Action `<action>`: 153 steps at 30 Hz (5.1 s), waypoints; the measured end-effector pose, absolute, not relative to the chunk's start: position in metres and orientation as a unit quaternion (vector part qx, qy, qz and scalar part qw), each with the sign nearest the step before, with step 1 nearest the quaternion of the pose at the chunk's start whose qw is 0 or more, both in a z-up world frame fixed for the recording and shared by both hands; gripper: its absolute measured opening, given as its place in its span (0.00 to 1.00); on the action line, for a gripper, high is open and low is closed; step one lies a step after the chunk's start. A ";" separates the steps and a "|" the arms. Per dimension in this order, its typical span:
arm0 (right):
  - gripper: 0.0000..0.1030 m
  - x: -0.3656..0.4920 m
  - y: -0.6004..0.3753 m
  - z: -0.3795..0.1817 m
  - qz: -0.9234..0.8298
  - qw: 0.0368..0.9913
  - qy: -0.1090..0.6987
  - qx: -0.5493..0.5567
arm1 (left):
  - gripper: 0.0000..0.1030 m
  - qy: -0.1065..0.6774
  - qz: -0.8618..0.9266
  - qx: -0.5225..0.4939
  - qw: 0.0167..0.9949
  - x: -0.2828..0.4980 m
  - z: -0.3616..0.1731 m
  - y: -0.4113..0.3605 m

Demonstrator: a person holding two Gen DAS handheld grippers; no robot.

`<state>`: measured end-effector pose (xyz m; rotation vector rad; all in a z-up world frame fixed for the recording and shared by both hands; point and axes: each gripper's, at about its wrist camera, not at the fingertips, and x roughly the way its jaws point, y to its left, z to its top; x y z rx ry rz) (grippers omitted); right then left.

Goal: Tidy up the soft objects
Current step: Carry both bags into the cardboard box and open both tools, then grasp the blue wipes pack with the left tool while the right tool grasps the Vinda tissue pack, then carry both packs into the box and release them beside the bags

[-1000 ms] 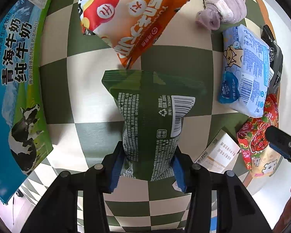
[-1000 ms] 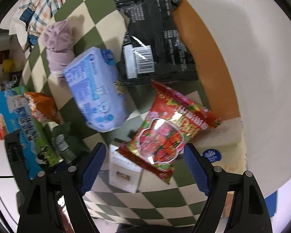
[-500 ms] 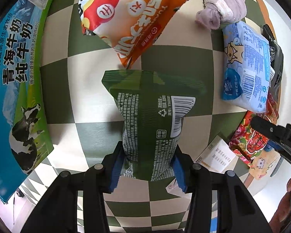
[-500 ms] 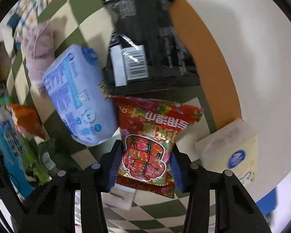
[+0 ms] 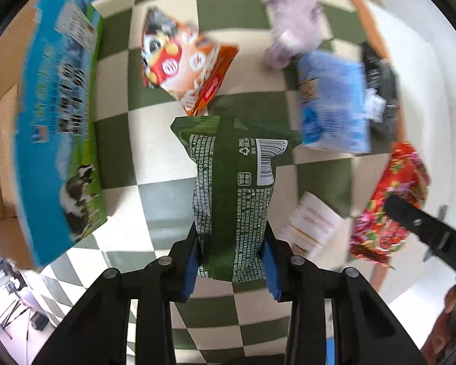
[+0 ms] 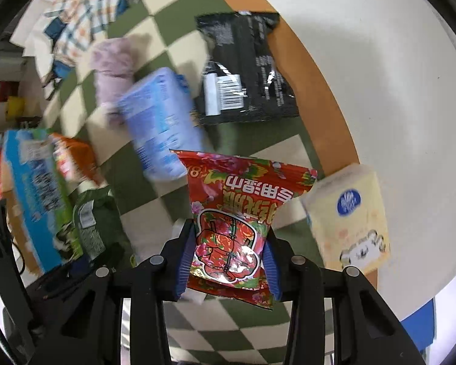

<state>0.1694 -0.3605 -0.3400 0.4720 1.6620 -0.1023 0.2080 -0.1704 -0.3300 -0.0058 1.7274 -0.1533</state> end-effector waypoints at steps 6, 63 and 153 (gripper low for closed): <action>0.41 0.157 -0.342 -0.281 0.017 0.674 0.714 0.191 | 0.32 0.718 -0.099 -0.032 0.689 0.195 -0.248 -0.135; 1.00 0.269 0.036 -0.274 0.084 0.710 0.699 -0.018 | 0.92 0.661 0.030 -0.056 0.748 0.261 -0.242 0.186; 0.67 0.124 -0.431 -0.367 -0.084 0.644 0.736 0.190 | 0.39 0.733 -0.131 0.044 0.666 0.241 -0.331 -0.229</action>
